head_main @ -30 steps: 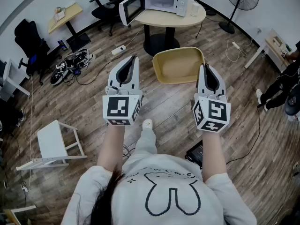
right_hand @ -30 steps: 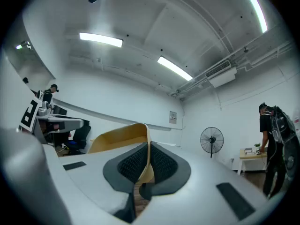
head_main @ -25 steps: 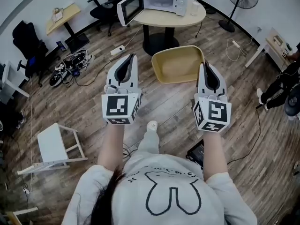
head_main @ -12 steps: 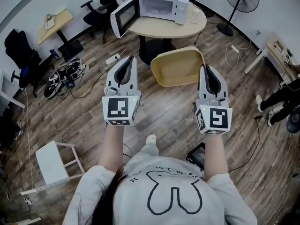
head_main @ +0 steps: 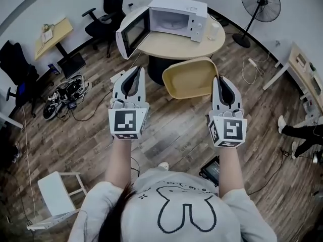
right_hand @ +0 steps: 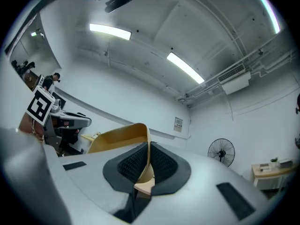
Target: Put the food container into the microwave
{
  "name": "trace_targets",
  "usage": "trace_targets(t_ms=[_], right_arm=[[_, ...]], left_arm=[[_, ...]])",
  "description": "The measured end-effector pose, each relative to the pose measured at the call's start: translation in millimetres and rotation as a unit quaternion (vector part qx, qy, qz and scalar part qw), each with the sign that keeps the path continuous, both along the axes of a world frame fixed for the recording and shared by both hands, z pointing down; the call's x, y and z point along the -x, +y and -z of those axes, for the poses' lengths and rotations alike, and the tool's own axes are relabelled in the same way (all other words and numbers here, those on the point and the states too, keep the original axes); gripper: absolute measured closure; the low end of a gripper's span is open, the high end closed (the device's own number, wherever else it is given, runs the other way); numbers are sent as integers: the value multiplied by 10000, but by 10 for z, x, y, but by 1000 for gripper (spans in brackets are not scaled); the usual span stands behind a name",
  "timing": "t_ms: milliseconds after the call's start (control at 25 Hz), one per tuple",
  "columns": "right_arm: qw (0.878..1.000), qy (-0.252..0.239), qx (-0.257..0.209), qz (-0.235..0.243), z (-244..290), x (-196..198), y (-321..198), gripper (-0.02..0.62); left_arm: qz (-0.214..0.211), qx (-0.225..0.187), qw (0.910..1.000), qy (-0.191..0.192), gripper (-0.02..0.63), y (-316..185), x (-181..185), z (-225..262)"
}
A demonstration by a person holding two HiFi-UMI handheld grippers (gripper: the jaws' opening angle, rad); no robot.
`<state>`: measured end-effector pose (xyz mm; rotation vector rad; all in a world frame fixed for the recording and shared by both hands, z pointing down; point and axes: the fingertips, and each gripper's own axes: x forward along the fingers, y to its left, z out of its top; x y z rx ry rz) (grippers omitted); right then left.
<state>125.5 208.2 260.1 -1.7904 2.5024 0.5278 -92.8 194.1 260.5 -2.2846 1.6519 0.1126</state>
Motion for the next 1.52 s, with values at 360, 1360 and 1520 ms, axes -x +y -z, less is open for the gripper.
trace_targets(t_ms=[360, 1360, 1520], right_arm=[[10000, -4, 92, -21, -59, 115, -537, 557], [9986, -409, 320, 129, -226, 50, -2869, 557], [9979, -480, 400, 189, -236, 3, -3409, 557]], left_arm=[[10, 82, 10000, 38, 597, -509, 129, -70], [188, 163, 9997, -57, 597, -2670, 8, -142], [224, 224, 9995, -82, 597, -3178, -65, -145]])
